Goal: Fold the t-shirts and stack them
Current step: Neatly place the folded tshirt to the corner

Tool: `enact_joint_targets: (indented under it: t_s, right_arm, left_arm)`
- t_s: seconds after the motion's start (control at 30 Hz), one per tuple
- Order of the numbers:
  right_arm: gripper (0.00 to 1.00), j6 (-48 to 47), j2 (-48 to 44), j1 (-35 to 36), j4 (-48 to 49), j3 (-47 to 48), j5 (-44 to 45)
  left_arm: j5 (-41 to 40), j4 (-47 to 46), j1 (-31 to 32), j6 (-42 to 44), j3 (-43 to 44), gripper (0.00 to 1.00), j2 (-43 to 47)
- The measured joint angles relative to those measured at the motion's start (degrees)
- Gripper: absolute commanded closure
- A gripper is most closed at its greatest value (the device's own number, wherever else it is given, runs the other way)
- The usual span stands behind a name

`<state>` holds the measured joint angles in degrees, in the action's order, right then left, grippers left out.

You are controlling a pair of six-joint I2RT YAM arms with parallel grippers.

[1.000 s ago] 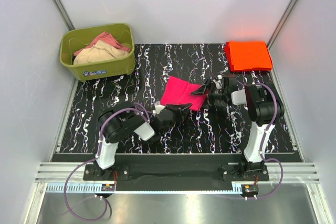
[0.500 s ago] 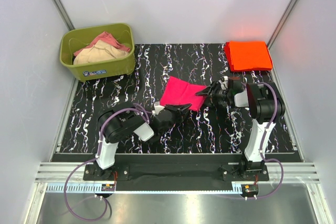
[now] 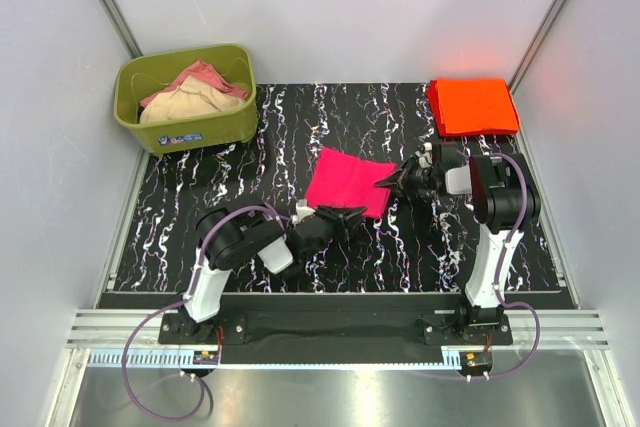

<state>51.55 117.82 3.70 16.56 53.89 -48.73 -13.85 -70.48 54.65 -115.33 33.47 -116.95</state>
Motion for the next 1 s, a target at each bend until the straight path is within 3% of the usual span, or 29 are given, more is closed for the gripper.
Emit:
enact_joint_targets:
  t_s: [0.17, 0.4, 0.57, 0.7, 0.87, 1.0]
  right_arm:
    - [1.0, -7.17, -2.29, -0.07, -11.15, 3.91, 4.02]
    - [1.0, -17.11, -7.3, -0.11, -26.75, 8.39, 10.14]
    - [1.0, -26.93, -11.15, -0.13, -42.27, 16.9, 18.45]
    - [1.0, -34.01, -12.94, -0.13, -50.97, 23.41, 26.12]
    - [1.0, -40.89, -13.62, -0.13, -58.75, 29.83, 36.28]
    - [1.0, -46.47, -13.53, -0.13, -62.07, 36.68, 45.75]
  left_arm:
    - [3.8, -2.01, 3.23, 0.83, -3.1, 0.6, -0.09]
    - [11.43, -2.01, 3.74, 6.03, -10.12, 0.6, 7.74]
    - [20.44, 2.89, -3.15, 16.37, -14.1, 0.61, 18.47]
    - [26.64, 23.1, -8.0, 32.35, -9.16, 0.59, 28.94]
    - [29.55, 54.49, -8.11, 60.83, 6.54, 0.57, 38.51]
    - [29.94, 65.42, -8.81, 74.75, 10.56, 0.56, 43.98]
